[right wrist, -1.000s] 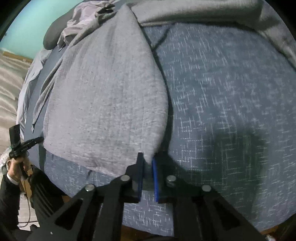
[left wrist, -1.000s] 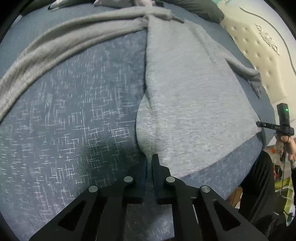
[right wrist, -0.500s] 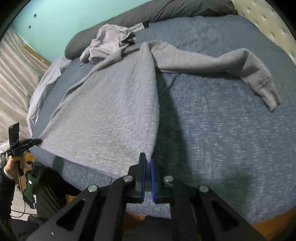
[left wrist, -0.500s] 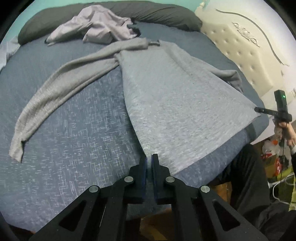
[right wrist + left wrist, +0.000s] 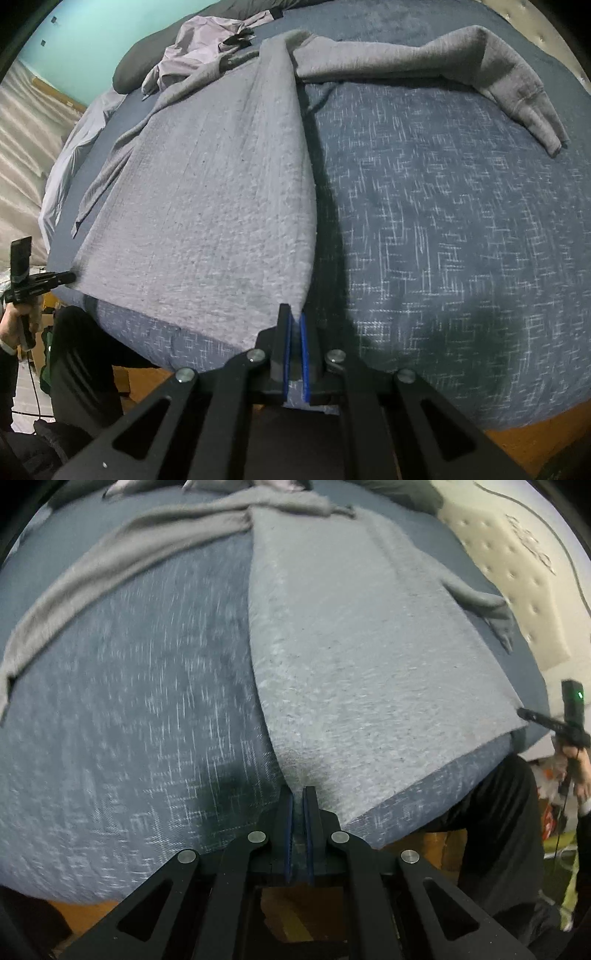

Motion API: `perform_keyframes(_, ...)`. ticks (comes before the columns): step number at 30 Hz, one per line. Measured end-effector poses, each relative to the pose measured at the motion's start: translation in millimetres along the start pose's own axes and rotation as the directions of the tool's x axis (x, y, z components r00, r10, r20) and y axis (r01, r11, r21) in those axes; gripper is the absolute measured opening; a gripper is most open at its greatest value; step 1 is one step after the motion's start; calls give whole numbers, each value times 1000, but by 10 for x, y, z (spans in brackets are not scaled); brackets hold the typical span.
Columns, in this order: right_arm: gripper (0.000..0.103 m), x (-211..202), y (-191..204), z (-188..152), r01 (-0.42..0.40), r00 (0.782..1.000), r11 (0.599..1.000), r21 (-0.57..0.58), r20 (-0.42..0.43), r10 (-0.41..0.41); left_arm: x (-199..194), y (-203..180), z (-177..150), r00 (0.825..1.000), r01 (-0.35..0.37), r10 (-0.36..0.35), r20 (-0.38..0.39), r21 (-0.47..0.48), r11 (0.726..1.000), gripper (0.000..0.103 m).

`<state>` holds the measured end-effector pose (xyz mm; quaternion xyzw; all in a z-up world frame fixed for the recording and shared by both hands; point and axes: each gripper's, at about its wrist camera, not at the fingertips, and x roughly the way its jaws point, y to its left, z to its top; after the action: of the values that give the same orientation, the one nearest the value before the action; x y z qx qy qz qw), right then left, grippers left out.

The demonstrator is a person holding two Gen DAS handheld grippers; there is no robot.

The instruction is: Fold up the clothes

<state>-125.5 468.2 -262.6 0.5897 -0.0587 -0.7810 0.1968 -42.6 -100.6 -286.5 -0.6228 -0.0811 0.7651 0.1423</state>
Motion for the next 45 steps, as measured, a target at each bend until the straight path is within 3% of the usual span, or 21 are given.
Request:
perform_keyframes(9,11,-84,-23,33,-10,1000,1000,0,-23,10,-139,97,62,1000,15,-15,15,-21,1000,8)
perform_keyframes(15,23,-211,-73,295,-25,999,999,27,43,23,-257,280,324,998,10,-6,57,-75,997,9)
perform_keyframes(22,27,-50,-63,897,-44,994,995,88,105,34,-152,478,997,986,72,-51,158,-133,988,12)
perform_keyframes(28,27,246,20,1415,-32,995,996,78,95,24,123,480,1658,977,63,-36,210,-123,990,12)
perform_keyframes(31,27,377,83,1552,-38,995,998,55,94,33,285,505,1980,973,88,-57,223,-129,988,12)
perform_keyframes(33,27,461,99,1586,-55,994,997,61,95,49,433,618,2182,964,152,-104,244,-186,971,12)
perform_keyframes(36,27,574,119,1571,-83,993,994,71,88,76,626,736,2403,962,163,-100,254,-241,957,12)
perform_keyframes(41,27,718,159,1560,-107,993,992,66,51,103,788,754,2580,929,296,-209,304,-273,915,12)
perform_keyframes(45,27,736,218,1584,-112,993,992,48,42,110,897,711,2673,927,306,-224,300,-263,915,10)
